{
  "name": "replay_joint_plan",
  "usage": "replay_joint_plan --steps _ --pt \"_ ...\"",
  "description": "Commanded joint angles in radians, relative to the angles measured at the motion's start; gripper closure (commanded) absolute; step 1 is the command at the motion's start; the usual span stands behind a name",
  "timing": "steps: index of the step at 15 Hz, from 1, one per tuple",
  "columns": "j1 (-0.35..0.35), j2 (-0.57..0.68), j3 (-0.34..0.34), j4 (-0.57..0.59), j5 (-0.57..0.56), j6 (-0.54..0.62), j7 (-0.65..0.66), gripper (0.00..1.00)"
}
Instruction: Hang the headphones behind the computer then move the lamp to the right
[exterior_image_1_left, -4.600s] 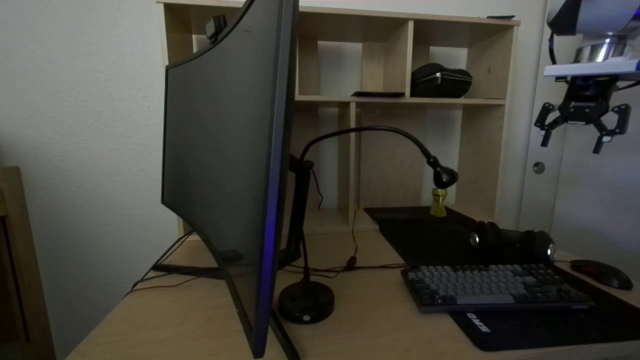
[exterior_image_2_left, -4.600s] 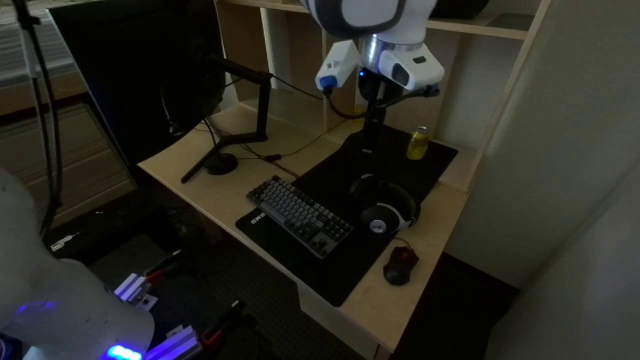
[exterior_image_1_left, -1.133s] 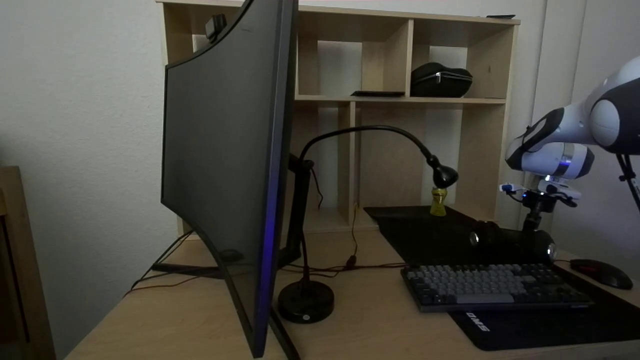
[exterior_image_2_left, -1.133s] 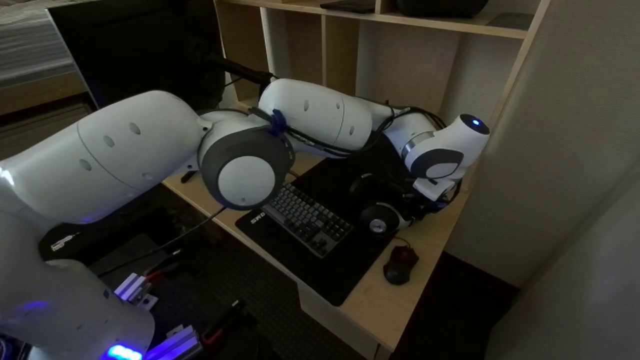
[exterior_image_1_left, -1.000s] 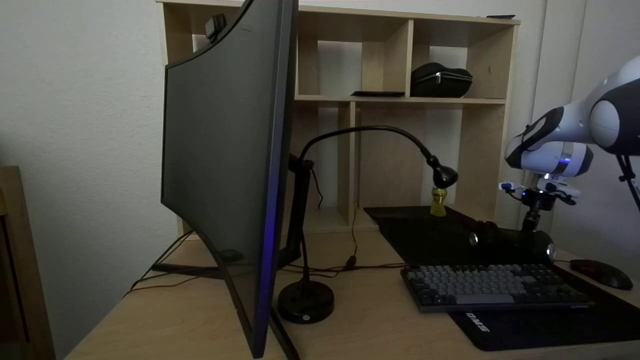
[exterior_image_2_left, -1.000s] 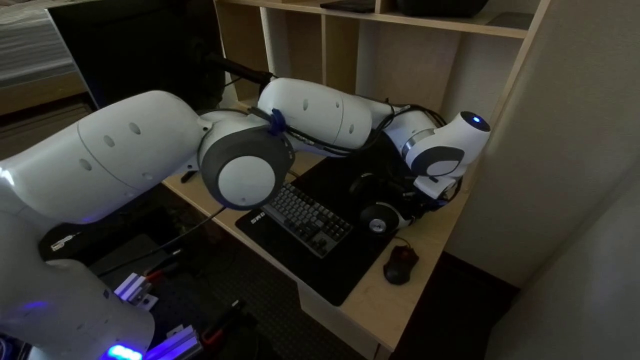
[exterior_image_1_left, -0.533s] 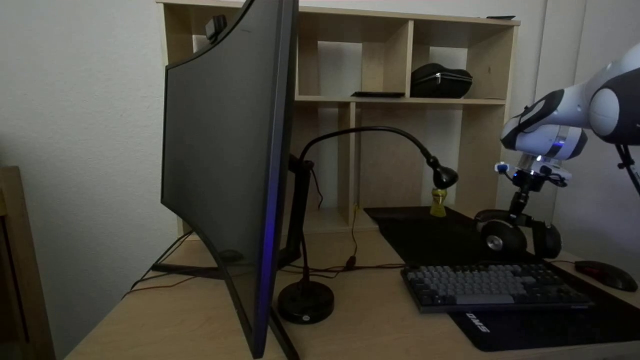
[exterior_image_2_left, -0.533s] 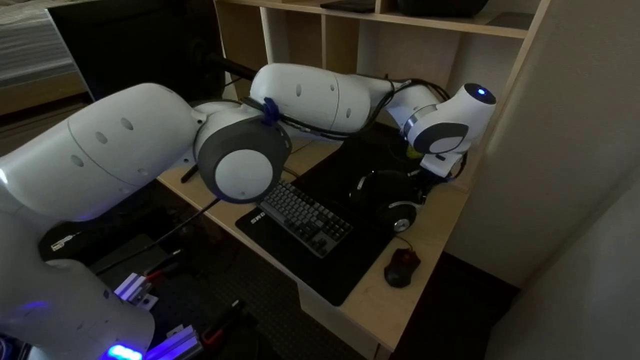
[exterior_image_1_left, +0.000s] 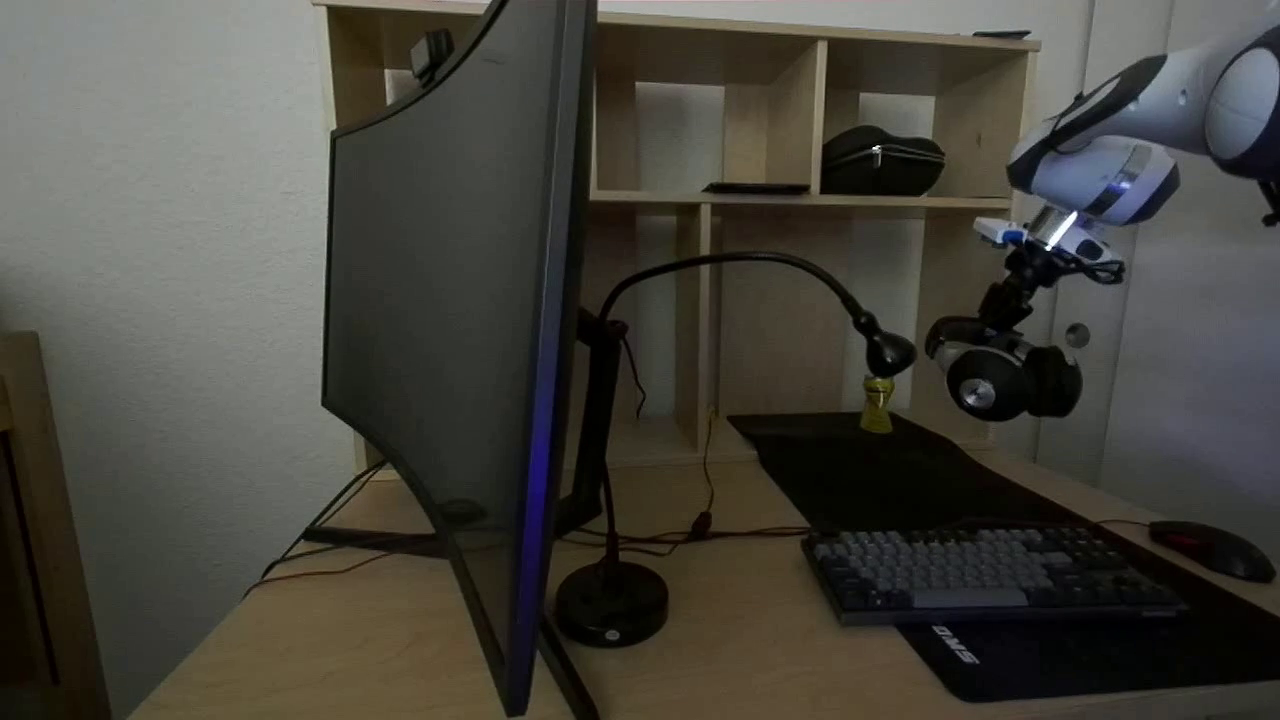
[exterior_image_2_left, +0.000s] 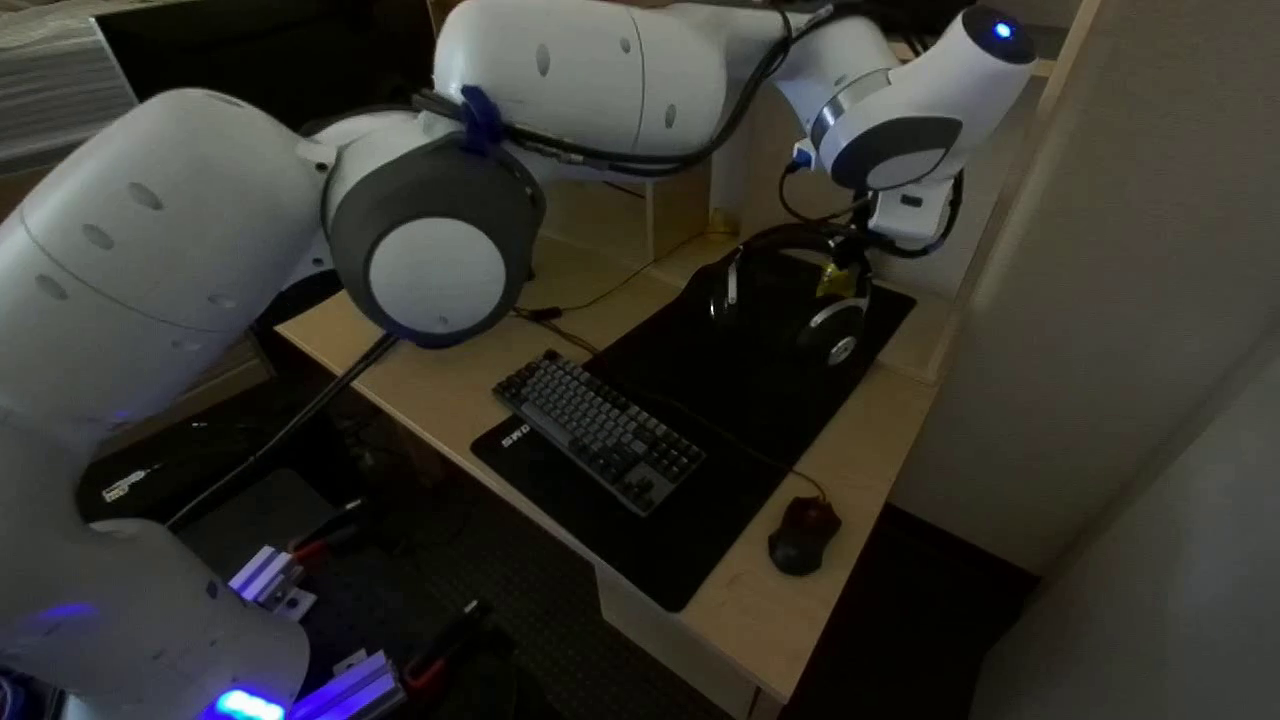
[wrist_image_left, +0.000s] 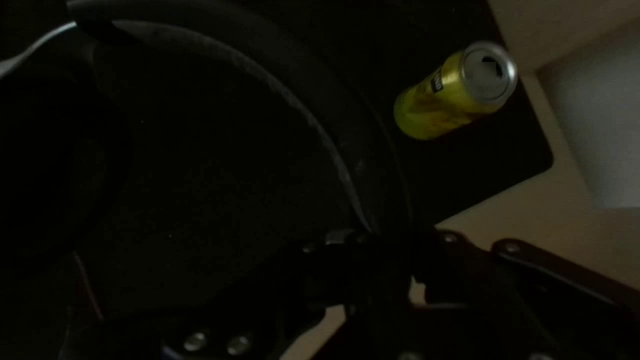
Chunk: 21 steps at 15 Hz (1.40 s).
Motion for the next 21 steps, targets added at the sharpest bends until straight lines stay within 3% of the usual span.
replay_joint_plan --steps 1,7,8,11,12,13,16,19,20,21 --pt "-0.003 -0.187 0.050 -0.186 0.026 0.004 -0.187 0.95" --pt "-0.005 -0.433 0.132 -0.406 0.033 0.000 -0.495 0.95" --pt "0.017 -0.297 0.108 -0.245 0.002 -0.002 -0.393 0.81" --pt "0.016 -0.386 0.120 -0.334 0.002 -0.002 -0.453 0.81" --pt "0.015 -0.394 0.120 -0.348 0.002 -0.002 -0.458 0.95" --pt "0.012 -0.396 0.147 -0.351 0.017 -0.063 -0.501 0.95" --pt "0.050 -0.464 0.213 -0.442 0.036 -0.086 -0.589 0.95" --pt "0.082 -0.494 0.301 -0.438 0.069 -0.139 -0.624 0.95" --pt "0.158 -0.514 0.231 -0.428 0.132 -0.186 -0.650 0.95" --pt "0.175 -0.535 0.233 -0.428 0.155 -0.224 -0.676 0.95"
